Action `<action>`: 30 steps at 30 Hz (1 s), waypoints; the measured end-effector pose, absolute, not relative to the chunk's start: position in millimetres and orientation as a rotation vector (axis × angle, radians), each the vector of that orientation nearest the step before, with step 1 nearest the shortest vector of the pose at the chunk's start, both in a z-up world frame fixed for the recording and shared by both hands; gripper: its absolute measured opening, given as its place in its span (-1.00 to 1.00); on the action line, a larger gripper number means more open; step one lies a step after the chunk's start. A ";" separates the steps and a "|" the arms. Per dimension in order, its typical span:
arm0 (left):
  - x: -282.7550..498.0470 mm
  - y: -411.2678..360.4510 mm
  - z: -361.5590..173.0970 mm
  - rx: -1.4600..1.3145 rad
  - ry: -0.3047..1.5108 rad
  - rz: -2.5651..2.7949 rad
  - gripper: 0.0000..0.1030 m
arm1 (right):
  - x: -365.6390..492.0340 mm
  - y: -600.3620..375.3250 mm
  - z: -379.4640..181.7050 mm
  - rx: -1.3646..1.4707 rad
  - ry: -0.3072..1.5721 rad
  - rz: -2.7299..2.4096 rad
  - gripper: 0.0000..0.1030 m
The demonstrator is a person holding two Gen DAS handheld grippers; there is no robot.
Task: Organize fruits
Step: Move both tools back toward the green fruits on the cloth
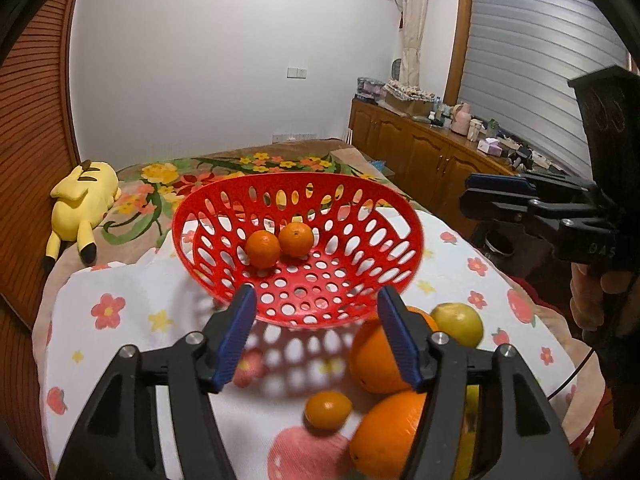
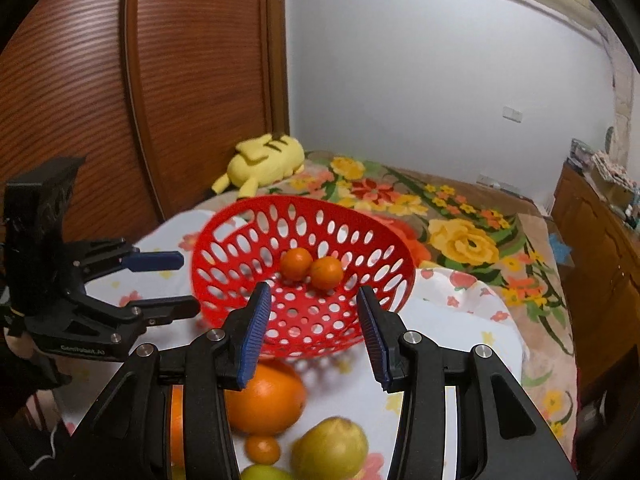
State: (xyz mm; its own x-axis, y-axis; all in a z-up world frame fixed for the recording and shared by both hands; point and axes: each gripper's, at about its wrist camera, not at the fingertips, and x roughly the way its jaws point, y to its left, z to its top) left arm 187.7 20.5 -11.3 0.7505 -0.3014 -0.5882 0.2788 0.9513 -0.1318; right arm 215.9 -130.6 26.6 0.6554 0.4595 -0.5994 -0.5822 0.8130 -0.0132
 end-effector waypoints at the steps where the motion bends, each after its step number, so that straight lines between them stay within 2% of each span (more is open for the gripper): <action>1: 181.2 19.7 -9.9 -0.032 0.643 -0.316 0.23 | 211.3 -132.8 27.2 -0.206 0.613 0.591 -0.13; 5: 161.9 17.0 -4.7 -0.022 0.625 -0.322 0.26 | 186.7 -143.4 27.5 -0.175 0.598 0.576 -0.10; 9: 139.2 13.4 -0.5 -0.023 0.602 -0.324 0.41 | 161.3 -152.9 23.2 -0.150 0.591 0.560 -0.09; 17: 108.5 11.4 -7.1 -0.042 0.605 -0.317 0.42 | 116.8 -178.1 -6.3 -0.079 0.626 0.521 -0.02; 30: 85.8 0.3 -46.1 -0.074 0.671 -0.317 0.42 | 85.2 -193.7 -57.9 -0.029 0.710 0.505 0.09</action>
